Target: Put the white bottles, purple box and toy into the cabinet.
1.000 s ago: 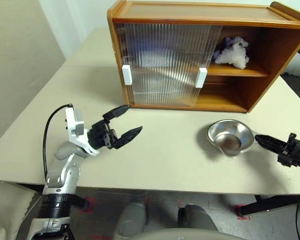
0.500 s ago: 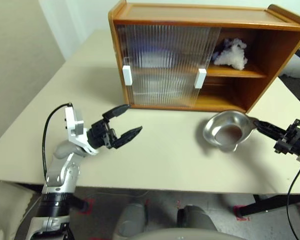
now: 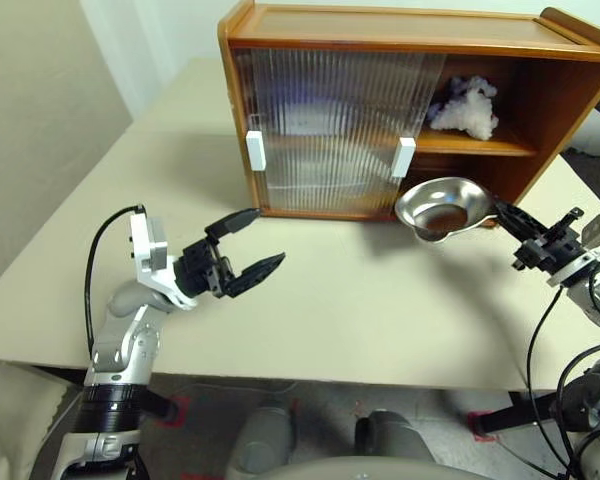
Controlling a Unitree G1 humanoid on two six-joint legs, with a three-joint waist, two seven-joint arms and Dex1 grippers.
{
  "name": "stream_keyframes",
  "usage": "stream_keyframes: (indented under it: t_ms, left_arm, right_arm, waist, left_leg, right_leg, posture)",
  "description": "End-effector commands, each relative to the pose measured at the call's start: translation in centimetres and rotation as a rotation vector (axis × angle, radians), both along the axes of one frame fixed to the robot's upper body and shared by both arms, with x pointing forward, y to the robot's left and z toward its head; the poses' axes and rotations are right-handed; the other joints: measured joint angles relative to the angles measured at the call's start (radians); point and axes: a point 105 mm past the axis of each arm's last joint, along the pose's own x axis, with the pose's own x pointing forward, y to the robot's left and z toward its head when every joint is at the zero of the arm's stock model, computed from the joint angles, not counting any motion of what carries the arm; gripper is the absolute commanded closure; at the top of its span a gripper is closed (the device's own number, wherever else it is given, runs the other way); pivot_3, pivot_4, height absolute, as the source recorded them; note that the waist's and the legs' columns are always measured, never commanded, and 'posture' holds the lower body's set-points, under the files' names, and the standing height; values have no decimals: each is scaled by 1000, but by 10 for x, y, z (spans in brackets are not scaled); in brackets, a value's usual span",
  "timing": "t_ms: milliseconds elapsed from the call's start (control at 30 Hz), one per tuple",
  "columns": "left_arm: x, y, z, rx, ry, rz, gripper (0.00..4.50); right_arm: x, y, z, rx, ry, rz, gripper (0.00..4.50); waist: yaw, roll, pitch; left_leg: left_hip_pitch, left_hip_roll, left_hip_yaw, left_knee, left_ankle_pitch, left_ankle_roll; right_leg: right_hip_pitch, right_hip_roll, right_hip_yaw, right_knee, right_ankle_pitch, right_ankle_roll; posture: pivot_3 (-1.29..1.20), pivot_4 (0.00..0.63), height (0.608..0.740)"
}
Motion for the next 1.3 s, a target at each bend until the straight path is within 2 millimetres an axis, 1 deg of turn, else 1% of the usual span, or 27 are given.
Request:
stream_keyframes:
  t_ms: [33, 133, 367, 533, 600, 733, 900, 1067, 1300]
  left_arm:
    - [0, 0, -3, 21, 5, 1, 0]
    - [0, 1, -2, 21, 3, 3, 0]
    - [0, 1, -1, 24, 1, 6, 0]
    - [-1, 1, 0, 23, 0, 4, 0]
    - [-1, 0, 0, 23, 0, 4, 0]
    - [-1, 0, 0, 22, 0, 5, 0]
    - [-2, 0, 0, 22, 0, 9, 0]
    - [-2, -2, 1, 21, -2, 10, 0]
    - [-2, 0, 1, 22, -5, 18, 0]
  right_arm:
    - [9, -2, 0, -5, -7, -41, 4495]
    - [17, -3, -6, -5, 7, -85, 4495]
    - [34, 3, -13, 22, 18, -164, 4495]
    - [47, 1, -23, 14, 60, -258, 4495]
    - [49, 0, -24, 11, 65, -271, 4495]
    - [58, -5, -24, 36, 75, -354, 4495]
    - [66, 0, -24, 39, 85, -374, 4495]
    - [79, 10, -28, 33, 120, -407, 4495]
    - [85, 12, -37, 61, 167, -468, 4495]
  waist:
    - [-1, 1, 0]
    - [-3, 1, 0]
    - [-4, 2, 1]
    - [-4, 3, 1]
    - [-3, 3, 1]
    - [-4, 4, 2]
    - [-6, 5, 2]
    - [-16, 5, 3]
    - [-22, 5, 3]
  left_leg:
    - [0, 0, 0, 0, 0, 0]
    - [0, 0, 0, 0, 0, 0]
    - [0, 1, 0, 0, 0, 0]
    - [0, 0, 0, 0, 0, 0]
    - [0, 0, 0, 0, 0, 0]
    - [0, 0, 0, -1, 0, 0]
    - [0, 1, 0, -1, 0, 0]
    - [0, 1, 0, -2, 0, 0]
    - [0, 1, 0, -2, 0, 0]
  right_leg:
    - [0, 0, 0, 0, 0, 0]
    - [0, 0, 0, 0, 0, 0]
    - [0, 0, 0, 0, 0, -1]
    - [-1, 0, 0, 0, 0, -1]
    - [-1, 0, 0, 0, 0, -1]
    - [-1, -1, 0, 0, 1, -1]
    - [-1, -1, 0, 0, 1, -2]
    - [-2, -1, 0, 1, 1, -2]
    - [-2, -2, -1, 1, 1, -2]
  posture:
    - [182, 0, 740]
    - [184, 0, 740]
    - [186, 0, 740]
    - [190, 0, 740]
    - [190, 0, 740]
    - [194, 0, 740]
    - [198, 0, 740]
    - [206, 0, 740]
    - [213, 0, 740]
